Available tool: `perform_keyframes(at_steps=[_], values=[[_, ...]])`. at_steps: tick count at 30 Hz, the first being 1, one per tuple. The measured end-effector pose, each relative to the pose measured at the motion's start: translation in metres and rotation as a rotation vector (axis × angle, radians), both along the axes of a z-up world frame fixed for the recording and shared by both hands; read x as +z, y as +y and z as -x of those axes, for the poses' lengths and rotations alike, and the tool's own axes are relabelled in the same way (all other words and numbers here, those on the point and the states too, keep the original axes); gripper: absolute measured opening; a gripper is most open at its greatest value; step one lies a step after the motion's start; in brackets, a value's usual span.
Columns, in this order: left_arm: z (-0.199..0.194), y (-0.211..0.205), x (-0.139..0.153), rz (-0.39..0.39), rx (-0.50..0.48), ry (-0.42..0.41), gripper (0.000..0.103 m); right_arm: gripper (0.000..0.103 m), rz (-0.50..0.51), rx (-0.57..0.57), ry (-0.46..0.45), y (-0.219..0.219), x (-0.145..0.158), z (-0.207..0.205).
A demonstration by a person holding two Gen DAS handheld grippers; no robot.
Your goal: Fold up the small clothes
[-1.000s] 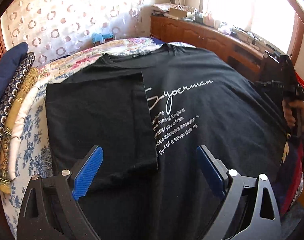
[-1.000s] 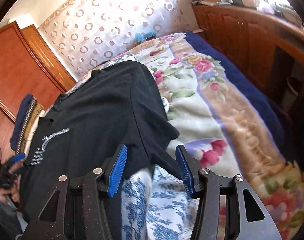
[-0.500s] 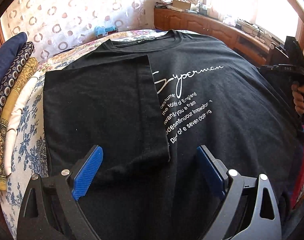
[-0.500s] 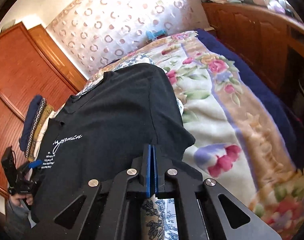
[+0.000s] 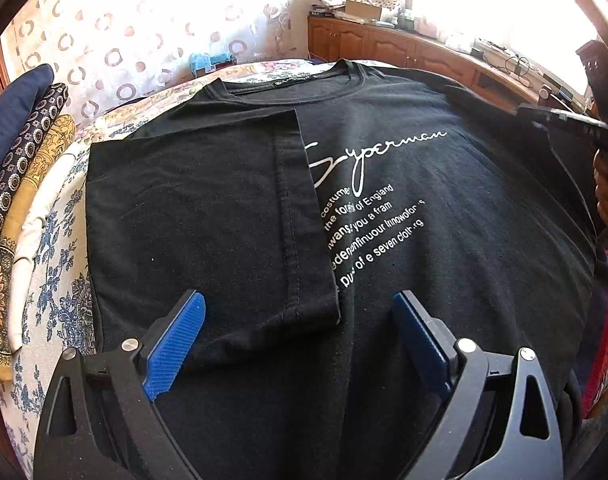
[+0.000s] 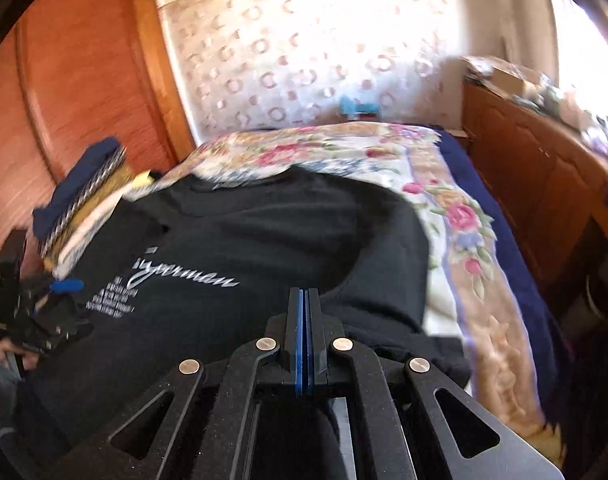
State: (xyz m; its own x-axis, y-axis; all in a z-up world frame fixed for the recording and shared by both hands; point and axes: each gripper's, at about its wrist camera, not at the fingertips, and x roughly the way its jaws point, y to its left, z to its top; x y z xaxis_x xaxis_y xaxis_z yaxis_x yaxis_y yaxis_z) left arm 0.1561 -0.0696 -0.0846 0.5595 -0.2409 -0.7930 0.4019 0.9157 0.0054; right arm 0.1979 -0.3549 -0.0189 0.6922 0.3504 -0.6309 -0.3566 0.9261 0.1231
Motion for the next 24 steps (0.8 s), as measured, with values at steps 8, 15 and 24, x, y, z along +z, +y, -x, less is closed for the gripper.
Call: perform_keyframes(at_steps=[8, 15, 24], values=[[0.000, -0.001, -0.001, -0.001, -0.003, 0.001, 0.096, 0.001, 0.053, 0.018, 0.095, 0.005, -0.048, -0.008], [-0.001, -0.001, -0.001, -0.001, -0.003, 0.002, 0.096, 0.033, 0.018, -0.046, 0.019, -0.017, -0.018, 0.005], [-0.003, -0.002, -0.002, -0.002, -0.009, 0.004, 0.098, 0.051, -0.072, -0.251, 0.144, -0.080, -0.054, -0.022]])
